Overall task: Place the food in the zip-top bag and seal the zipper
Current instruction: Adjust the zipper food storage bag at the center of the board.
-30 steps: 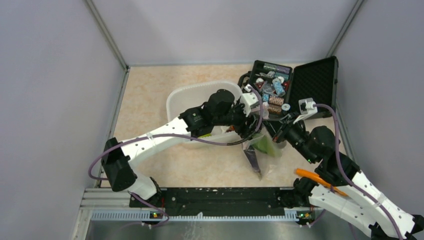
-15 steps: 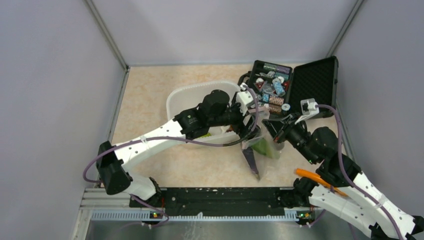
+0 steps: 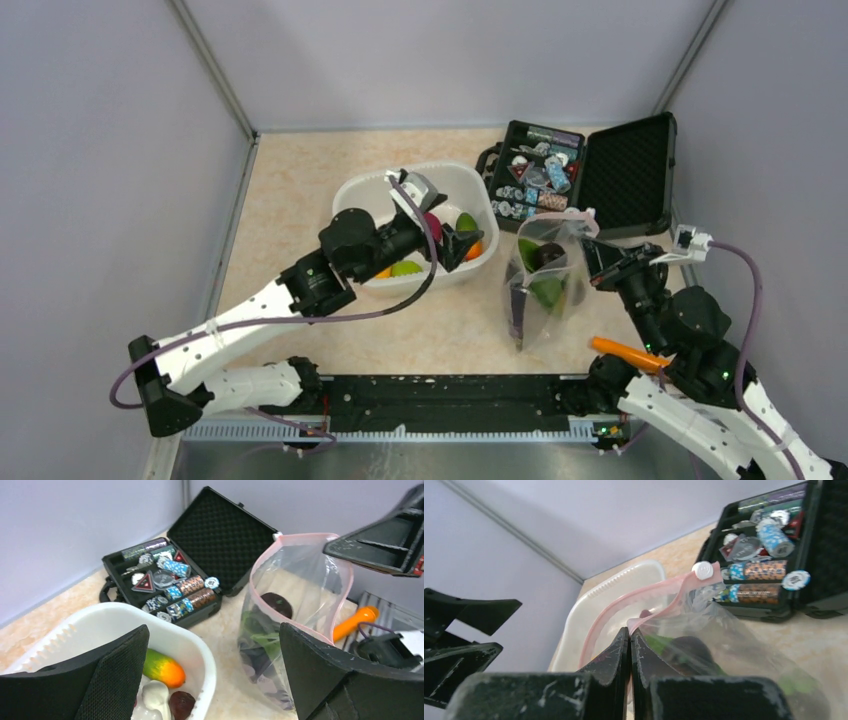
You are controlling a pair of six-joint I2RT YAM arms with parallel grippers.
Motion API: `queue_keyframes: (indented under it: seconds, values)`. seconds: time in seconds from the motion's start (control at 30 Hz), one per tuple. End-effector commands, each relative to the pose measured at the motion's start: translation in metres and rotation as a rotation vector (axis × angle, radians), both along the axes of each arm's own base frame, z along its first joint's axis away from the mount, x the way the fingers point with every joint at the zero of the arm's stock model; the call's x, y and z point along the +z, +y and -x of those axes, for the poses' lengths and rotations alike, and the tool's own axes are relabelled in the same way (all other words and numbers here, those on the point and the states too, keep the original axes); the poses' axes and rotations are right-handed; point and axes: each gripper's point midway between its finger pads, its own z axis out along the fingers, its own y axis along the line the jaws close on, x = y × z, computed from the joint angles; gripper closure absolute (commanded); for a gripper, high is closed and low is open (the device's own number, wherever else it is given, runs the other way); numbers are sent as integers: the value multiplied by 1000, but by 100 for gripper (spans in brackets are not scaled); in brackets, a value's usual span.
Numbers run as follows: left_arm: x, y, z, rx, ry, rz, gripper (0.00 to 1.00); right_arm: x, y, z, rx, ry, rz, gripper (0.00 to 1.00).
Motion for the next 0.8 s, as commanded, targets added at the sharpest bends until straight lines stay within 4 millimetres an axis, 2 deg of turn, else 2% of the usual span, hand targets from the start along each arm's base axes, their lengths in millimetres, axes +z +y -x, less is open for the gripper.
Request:
queue_keyframes:
  seconds: [0.0, 0.07, 0.2, 0.3, 0.47, 0.57, 0.63, 0.77]
  values:
    - [-7, -7, -28, 112, 40, -23, 1, 5, -24, -3, -123, 63, 8, 100]
    - [-23, -25, -30, 73, 115, -83, 1, 7, -6, -2, -36, 39, 10, 100]
    - [-31, -57, -28, -16, 206, -83, 2, 17, 33, 1, 140, -19, 15, 100]
    - [-37, -57, -32, 4, 226, -101, 4, 16, 45, 0, 183, -8, 43, 100]
    - [-44, -18, -54, 174, 216, -99, 2, 16, 47, 0, 194, -21, 60, 100]
    - [-56, 20, -75, 321, 242, -102, 1, 13, 46, -1, 188, -19, 63, 100]
    - [-68, 54, -90, 433, 276, -116, 1, 11, 46, -1, 184, -11, 66, 100]
    - [-89, 143, -123, 704, 370, -113, 1, 8, 43, -2, 171, -4, 72, 100]
